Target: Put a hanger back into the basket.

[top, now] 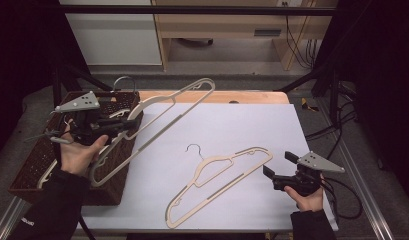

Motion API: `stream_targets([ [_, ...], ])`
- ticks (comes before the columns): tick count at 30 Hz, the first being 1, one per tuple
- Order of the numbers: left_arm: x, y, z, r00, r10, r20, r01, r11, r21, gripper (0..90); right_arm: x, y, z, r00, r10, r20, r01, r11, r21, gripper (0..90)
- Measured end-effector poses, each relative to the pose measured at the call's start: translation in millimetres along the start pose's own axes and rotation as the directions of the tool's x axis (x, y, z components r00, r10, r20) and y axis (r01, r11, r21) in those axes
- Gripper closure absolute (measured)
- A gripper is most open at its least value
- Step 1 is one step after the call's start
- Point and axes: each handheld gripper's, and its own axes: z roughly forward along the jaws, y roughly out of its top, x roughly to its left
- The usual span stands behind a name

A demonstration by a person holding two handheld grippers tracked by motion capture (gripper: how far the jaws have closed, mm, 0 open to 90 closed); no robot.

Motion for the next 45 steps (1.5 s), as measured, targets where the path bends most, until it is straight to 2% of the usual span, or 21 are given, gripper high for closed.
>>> stream_targets([
  [1,7.8,-1.0,-5.7,0.9999,-0.005,-0.017,0.005,1.0000,-0.001,86.2,0.4,-0.1,0.3,1.0000,-0.001,0.005,0.001,1.000,0.001,4.9],
  [3,11.5,-1.7,-8.7,0.9997,-0.006,-0.024,0.006,1.0000,-0.002,86.2,0.1,-0.1,-0.3,1.0000,-0.004,0.002,0.004,1.000,-0.001,4.8],
  [5,23.4,-3.9,-18.6,0.9991,-0.011,-0.041,0.010,0.9999,-0.008,86.2,-0.3,0.2,-0.5,1.0000,-0.003,0.006,0.003,1.000,-0.005,4.7],
  [7,27.5,-4.6,-22.0,0.9988,-0.012,-0.048,0.012,0.9999,-0.010,86.2,-0.4,0.2,-0.6,1.0000,0.000,0.006,0.000,1.000,-0.004,4.6],
  [11,47.0,-9.1,-39.1,0.9950,-0.017,-0.098,0.016,0.9998,-0.013,86.2,-1.0,0.3,-1.0,0.9999,-0.004,0.010,0.004,1.000,-0.006,4.6],
  [12,47.0,-9.1,-39.1,0.9950,-0.017,-0.098,0.016,0.9998,-0.013,86.2,-1.0,0.3,-1.0,0.9999,-0.004,0.010,0.004,1.000,-0.006,4.6],
  [16,61.6,-16.1,-51.8,0.9884,-0.014,-0.151,0.017,0.9997,0.017,86.2,-0.6,0.8,-1.2,0.9999,-0.001,0.011,0.001,1.000,-0.004,4.6],
  [18,64.7,-17.8,-54.4,0.9878,-0.016,-0.155,0.019,0.9996,0.019,86.2,-0.3,0.8,-0.9,0.9999,0.001,0.013,-0.001,1.000,-0.001,4.6],
  [21,77.2,-25.7,-63.3,0.9818,-0.017,-0.189,0.024,0.9990,0.036,86.2,-0.5,0.2,0.4,0.9999,-0.010,0.008,0.010,1.000,-0.001,4.6],
  [23,80.6,-28.2,-65.2,0.9806,-0.019,-0.195,0.028,0.9987,0.043,86.2,-0.3,0.2,0.4,1.0000,-0.006,0.006,0.006,1.000,0.000,4.6],
  [27,93.8,-39.1,-70.6,0.9724,-0.026,-0.232,0.046,0.9957,0.081,86.2,0.1,0.2,0.7,1.0000,-0.003,0.009,0.003,1.000,0.002,4.6],
  [28,100.2,-45.2,-73.5,0.9684,-0.041,-0.246,0.062,0.9949,0.080,86.2,0.1,0.2,0.7,0.9999,-0.003,0.010,0.002,1.000,0.003,4.6],
  [31,106.5,-51.1,-77.2,0.9675,-0.053,-0.247,0.074,0.9944,0.076,86.2,0.1,0.2,0.7,0.9999,-0.003,0.011,0.003,1.000,0.003,4.6],
  [32,111.3,-56.2,-80.6,0.9655,-0.067,-0.252,0.088,0.9935,0.072,86.2,-0.1,0.1,0.9,0.9999,-0.005,0.013,0.005,1.000,0.003,4.6],
  [38,120.6,-66.3,-88.7,0.9586,-0.083,-0.272,0.110,0.9906,0.082,86.2,-0.2,0.1,0.9,0.9999,-0.006,0.015,0.006,1.000,0.004,4.6],
  [41,126.7,-73.9,-91.9,0.9541,-0.097,-0.283,0.129,0.9867,0.098,86.2,0.0,0.1,0.7,0.9999,-0.006,0.015,0.006,1.000,0.005,4.6],
  [45,131.1,-80.1,-93.3,0.9511,-0.105,-0.290,0.141,0.9842,0.107,86.2,-0.2,0.1,1.1,0.9999,-0.007,0.015,0.007,1.000,0.005,4.6],
])
